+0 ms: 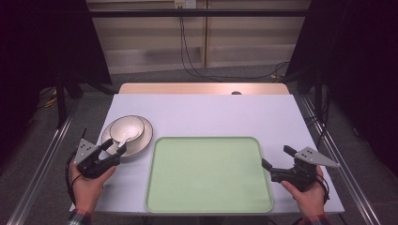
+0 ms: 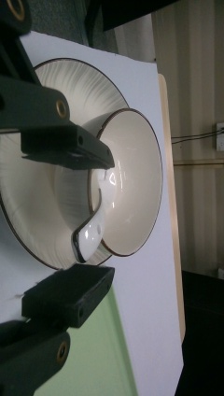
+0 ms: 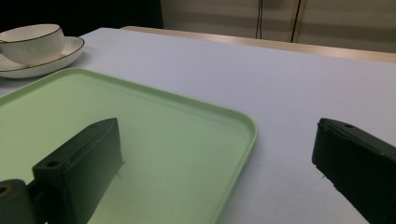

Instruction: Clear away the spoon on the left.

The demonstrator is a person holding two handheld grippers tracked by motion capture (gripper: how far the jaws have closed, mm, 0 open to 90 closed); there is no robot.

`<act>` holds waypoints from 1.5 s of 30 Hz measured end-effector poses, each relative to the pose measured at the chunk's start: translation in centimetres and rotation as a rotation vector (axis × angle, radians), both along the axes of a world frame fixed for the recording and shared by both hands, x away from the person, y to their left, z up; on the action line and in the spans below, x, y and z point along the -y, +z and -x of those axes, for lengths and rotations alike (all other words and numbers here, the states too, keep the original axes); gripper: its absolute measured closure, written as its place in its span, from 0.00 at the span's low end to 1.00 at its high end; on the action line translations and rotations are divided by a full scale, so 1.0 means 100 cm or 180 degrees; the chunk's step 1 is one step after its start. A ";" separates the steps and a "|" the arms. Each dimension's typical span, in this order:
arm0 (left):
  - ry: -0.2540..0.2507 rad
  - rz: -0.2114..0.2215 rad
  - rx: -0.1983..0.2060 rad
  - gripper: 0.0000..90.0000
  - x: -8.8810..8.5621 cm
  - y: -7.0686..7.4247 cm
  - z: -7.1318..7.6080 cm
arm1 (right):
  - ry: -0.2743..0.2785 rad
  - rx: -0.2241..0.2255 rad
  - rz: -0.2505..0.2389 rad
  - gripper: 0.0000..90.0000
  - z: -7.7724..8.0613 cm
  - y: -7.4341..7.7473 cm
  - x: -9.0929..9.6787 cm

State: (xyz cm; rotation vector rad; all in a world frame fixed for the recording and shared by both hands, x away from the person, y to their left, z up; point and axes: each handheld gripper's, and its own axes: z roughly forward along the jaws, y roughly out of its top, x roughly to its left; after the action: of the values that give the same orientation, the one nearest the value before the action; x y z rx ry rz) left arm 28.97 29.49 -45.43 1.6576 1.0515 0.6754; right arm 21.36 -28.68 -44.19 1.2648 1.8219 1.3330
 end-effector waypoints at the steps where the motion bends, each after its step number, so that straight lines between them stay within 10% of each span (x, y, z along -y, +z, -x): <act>1: -0.0008 -0.0005 0.0001 0.48 0.000 0.000 0.000 | 0.0004 0.0004 -0.0019 0.01 0.000 0.000 -0.001; 45: 0.0086 0.0197 -0.0014 0.83 -0.014 0.000 0.001 | 0.0062 -0.0003 0.0040 0.02 -0.001 0.000 -0.004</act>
State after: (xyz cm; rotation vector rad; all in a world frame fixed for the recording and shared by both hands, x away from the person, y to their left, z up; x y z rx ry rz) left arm 28.91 30.88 -45.47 1.5948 1.0892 0.6507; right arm 21.48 -28.30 -44.23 1.2445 1.8450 1.3296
